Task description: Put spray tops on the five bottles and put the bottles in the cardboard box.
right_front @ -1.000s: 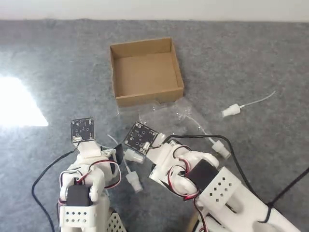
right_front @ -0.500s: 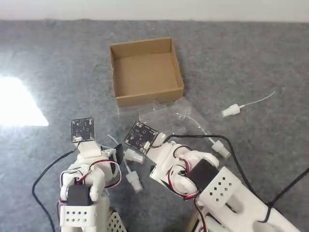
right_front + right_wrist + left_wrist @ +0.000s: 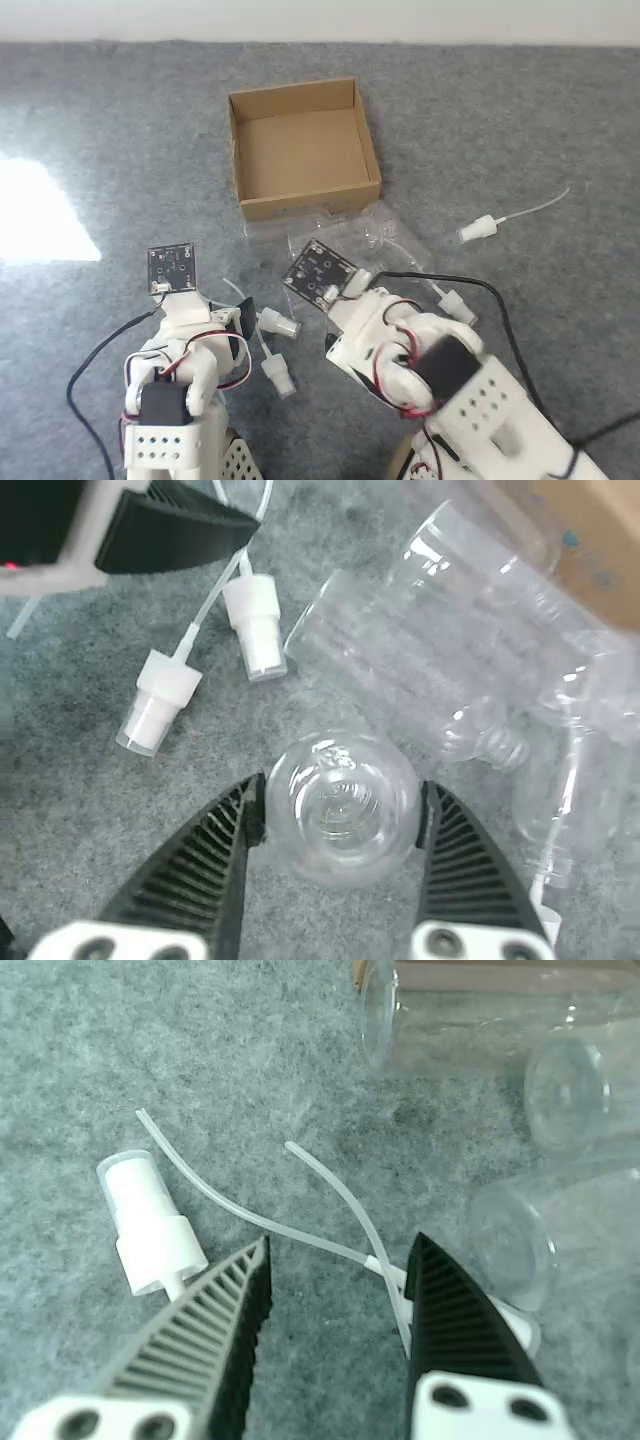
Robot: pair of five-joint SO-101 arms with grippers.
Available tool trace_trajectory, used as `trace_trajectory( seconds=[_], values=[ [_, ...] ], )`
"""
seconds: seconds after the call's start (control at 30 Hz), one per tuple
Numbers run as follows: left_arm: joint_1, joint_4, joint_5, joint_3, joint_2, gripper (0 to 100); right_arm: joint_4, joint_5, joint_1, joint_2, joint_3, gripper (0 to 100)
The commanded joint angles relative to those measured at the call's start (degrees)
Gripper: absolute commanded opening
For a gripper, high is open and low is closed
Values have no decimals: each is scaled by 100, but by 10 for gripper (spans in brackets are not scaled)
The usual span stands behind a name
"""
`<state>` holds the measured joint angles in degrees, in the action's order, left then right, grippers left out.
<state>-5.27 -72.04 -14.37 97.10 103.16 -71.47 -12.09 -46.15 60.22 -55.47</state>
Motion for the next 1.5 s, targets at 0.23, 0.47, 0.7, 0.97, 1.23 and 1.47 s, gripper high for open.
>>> trace_trajectory(
  seconds=[0.23,0.47,0.7,0.97,1.23,1.47],
  values=[
    [-26,-18,9,-57,105,203,-277,18,84,1033,281,125],
    [-26,-18,9,-57,105,203,-251,35,84,1059,70,125],
    [0,-18,9,-57,105,203,-277,35,365,1051,62,125],
    [9,-18,0,-57,105,203,-233,35,778,1033,62,125],
    [-281,-26,185,-673,114,205,-224,35,778,1033,53,125],
    [-888,-18,273,-1358,114,205,-215,35,778,1077,-26,125]
  ],
)
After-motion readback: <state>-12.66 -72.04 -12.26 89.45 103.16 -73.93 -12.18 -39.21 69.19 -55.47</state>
